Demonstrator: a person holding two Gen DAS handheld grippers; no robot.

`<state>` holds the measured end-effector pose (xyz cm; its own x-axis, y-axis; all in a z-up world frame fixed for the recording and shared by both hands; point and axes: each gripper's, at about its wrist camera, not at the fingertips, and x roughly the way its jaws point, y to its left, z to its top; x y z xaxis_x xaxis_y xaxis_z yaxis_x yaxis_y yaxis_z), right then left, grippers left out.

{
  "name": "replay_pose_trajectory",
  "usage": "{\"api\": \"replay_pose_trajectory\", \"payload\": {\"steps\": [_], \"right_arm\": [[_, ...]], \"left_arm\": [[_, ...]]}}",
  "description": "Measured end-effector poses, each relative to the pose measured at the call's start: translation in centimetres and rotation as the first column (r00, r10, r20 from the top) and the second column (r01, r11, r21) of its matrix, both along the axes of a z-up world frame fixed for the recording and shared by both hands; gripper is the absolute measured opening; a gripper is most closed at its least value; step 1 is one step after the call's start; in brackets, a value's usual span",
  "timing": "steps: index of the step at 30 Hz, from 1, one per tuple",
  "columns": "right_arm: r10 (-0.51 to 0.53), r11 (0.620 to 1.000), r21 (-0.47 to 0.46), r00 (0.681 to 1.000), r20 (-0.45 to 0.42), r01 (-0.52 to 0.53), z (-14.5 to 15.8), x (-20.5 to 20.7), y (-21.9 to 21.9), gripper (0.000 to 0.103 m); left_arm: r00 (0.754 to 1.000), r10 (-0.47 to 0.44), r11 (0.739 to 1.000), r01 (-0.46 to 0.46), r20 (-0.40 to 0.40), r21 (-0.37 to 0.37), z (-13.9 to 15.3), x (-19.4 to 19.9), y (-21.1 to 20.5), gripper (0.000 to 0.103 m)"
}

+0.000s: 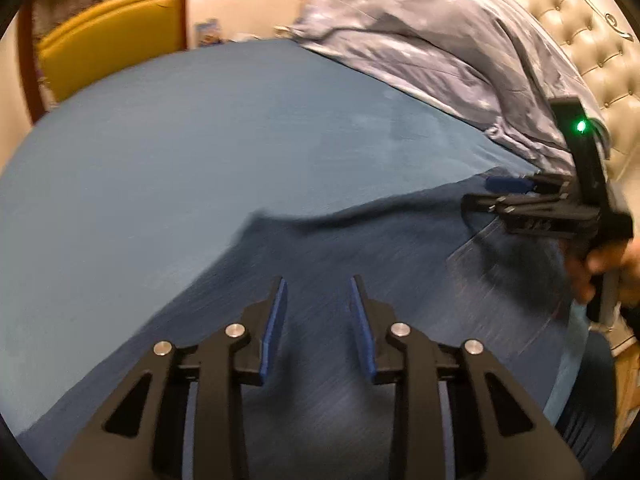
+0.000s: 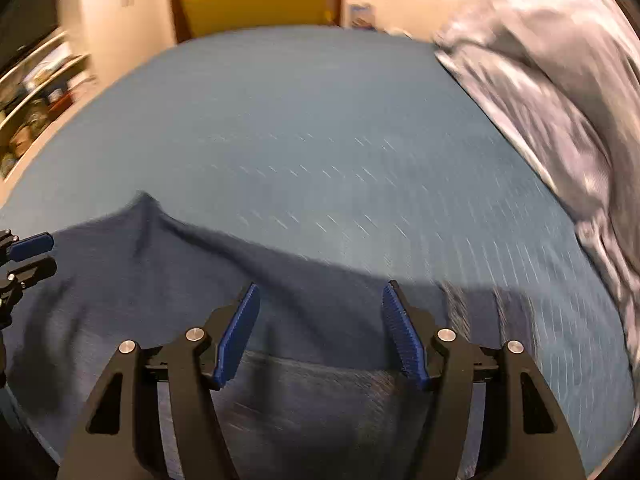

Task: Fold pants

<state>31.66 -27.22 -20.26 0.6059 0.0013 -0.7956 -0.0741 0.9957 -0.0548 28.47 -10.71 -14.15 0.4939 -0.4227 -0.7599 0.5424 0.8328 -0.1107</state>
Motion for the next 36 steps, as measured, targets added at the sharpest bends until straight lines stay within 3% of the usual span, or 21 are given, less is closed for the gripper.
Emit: {"api": "replay_pose_trajectory", "payload": {"steps": [1,3,5,8,10,12,13,16,17,18,19,21,23,25,28,31,33,36], "right_arm": [[-0.033,0.999,0.005,0.999,-0.008,0.033,-0.4,0.0,-0.8,0.060],[-0.109,0.994,0.007,0.994,-0.002,0.109,-1.1,0.4,-2.9,0.040],[-0.132,0.990,0.057,0.991,0.001,0.132,-1.9,0.5,-5.0,0.030],[-0.156,0.984,0.092,0.987,0.024,0.153,-2.3,0.3,-5.6,0.028],[-0.159,0.984,0.085,0.986,0.044,0.155,-2.2,0.1,-5.3,0.028],[-0.145,0.989,0.049,0.987,0.063,0.142,-2.4,-0.8,-4.9,0.028],[-0.140,0.990,0.043,0.988,0.063,0.137,-2.3,-0.7,-5.0,0.028],[-0.143,0.983,0.125,0.987,0.072,0.133,-0.9,-2.0,-6.3,0.031],[-0.141,0.984,0.127,0.986,0.092,0.129,-0.3,-3.0,-6.7,0.039],[-0.170,0.983,0.080,0.980,0.099,0.163,0.2,-3.7,-7.0,0.062],[-0.209,0.978,0.031,0.971,0.118,0.207,0.6,-4.7,-7.4,0.069],[-0.232,0.973,0.030,0.961,0.152,0.230,1.1,-7.6,-8.1,0.074],[-0.214,0.977,-0.002,0.973,0.088,0.215,0.1,-9.0,-8.2,0.075],[-0.229,0.969,-0.085,0.973,0.036,0.231,-1.6,-10.4,-7.9,0.075],[-0.226,0.969,-0.097,0.974,0.015,0.226,-2.3,-12.7,-7.9,0.076],[-0.283,0.958,0.076,0.956,0.081,0.278,0.1,-16.5,-10.0,0.075],[-0.350,0.930,0.143,0.934,0.066,0.338,0.5,-18.6,-11.7,0.061],[-0.436,0.864,0.281,0.900,0.004,0.417,-0.4,-20.4,-14.9,0.060]], "left_arm": [[1.000,-0.020,1.000,0.020,-0.021,0.000,-0.4,0.6,-1.1,0.032],[0.995,-0.034,0.999,0.038,-0.093,0.038,-2.3,3.1,-3.7,0.032],[0.993,0.002,0.995,0.009,-0.114,0.101,-4.1,4.9,-4.7,0.028],[0.992,0.096,0.992,-0.089,-0.081,0.091,-3.9,6.3,-3.9,0.024],[0.992,0.118,0.992,-0.116,-0.039,0.052,-2.6,5.2,-3.1,0.031],[0.989,0.143,0.989,-0.145,0.037,0.028,-1.0,2.5,-2.2,0.049],[0.988,0.150,0.989,-0.150,0.039,0.011,-0.7,1.5,-1.8,0.052],[0.986,0.166,0.986,-0.166,-0.009,0.011,-0.8,-2.6,-1.0,0.053],[0.980,0.192,0.981,-0.192,-0.051,0.002,-1.3,-4.1,-0.3,0.052],[0.973,0.212,0.976,-0.215,-0.094,-0.025,-1.8,-5.6,0.2,0.052],[0.970,0.213,0.975,-0.218,-0.118,-0.034,-2.4,-7.2,0.7,0.051],[0.965,0.218,0.976,-0.217,-0.147,0.019,-4.3,-9.3,0.7,0.047],[0.966,0.229,0.972,-0.221,-0.117,0.078,-5.3,-11.0,0.1,0.046],[0.973,0.218,0.973,-0.211,-0.073,0.096,-4.5,-12.8,-0.3,0.045],[0.991,0.130,0.991,-0.130,0.001,0.016,-1.9,-15.6,-1.0,0.047],[0.998,-0.024,1.000,0.024,0.052,-0.001,-1.1,-18.4,-3.7,0.048],[0.994,-0.098,0.995,0.098,0.057,0.014,-1.8,-19.3,-5.7,0.046],[0.977,-0.190,0.979,0.182,0.093,0.089,-3.2,-19.6,-8.9,0.045]]}}
